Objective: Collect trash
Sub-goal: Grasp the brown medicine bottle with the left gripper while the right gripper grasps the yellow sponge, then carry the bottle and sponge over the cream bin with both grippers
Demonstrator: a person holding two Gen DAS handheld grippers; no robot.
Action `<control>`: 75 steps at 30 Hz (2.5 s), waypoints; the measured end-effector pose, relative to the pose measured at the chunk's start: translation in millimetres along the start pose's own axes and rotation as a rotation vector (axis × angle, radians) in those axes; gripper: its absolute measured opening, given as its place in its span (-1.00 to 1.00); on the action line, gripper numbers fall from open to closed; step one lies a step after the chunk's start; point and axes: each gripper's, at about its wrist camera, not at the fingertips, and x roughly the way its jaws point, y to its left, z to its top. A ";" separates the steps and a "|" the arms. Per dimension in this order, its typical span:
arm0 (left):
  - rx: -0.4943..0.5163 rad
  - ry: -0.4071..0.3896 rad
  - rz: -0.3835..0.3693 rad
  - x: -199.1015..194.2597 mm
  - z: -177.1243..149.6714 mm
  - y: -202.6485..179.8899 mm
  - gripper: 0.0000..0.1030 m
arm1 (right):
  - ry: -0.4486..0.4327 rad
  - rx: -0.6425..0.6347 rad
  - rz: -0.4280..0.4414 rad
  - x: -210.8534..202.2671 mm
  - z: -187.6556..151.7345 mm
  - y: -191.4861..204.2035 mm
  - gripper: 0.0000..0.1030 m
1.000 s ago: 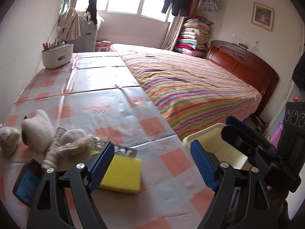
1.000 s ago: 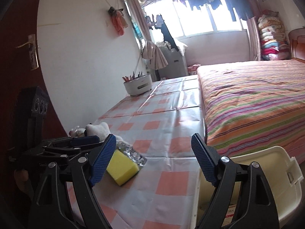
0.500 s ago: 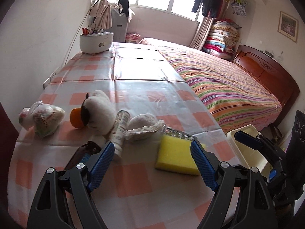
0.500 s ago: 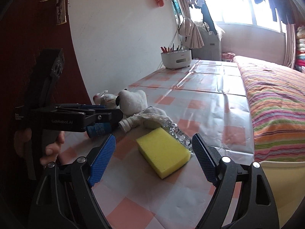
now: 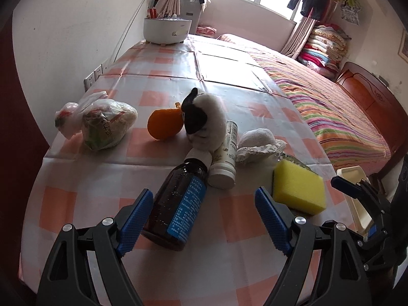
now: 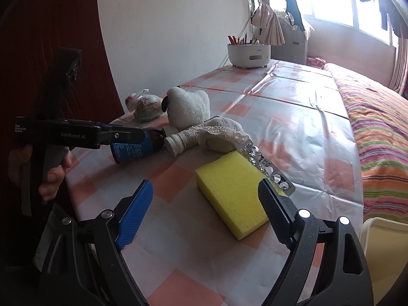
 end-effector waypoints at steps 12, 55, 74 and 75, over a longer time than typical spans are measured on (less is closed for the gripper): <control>0.072 0.055 0.004 12.2 -4.6 -7.8 0.55 | 0.070 -0.056 -0.087 17.8 -1.6 3.9 0.61; -0.063 0.019 -0.041 16.7 -1.1 8.2 -0.20 | 0.033 -0.090 -0.163 3.6 3.0 6.4 -0.40; -0.012 -0.005 -0.118 12.0 4.6 -31.5 -0.20 | -0.023 -0.008 -0.230 -25.8 -4.3 -25.9 -0.40; -0.006 -0.006 -0.121 12.2 4.6 -34.6 -0.20 | -0.025 -0.003 -0.236 -27.7 -5.0 -28.3 -0.40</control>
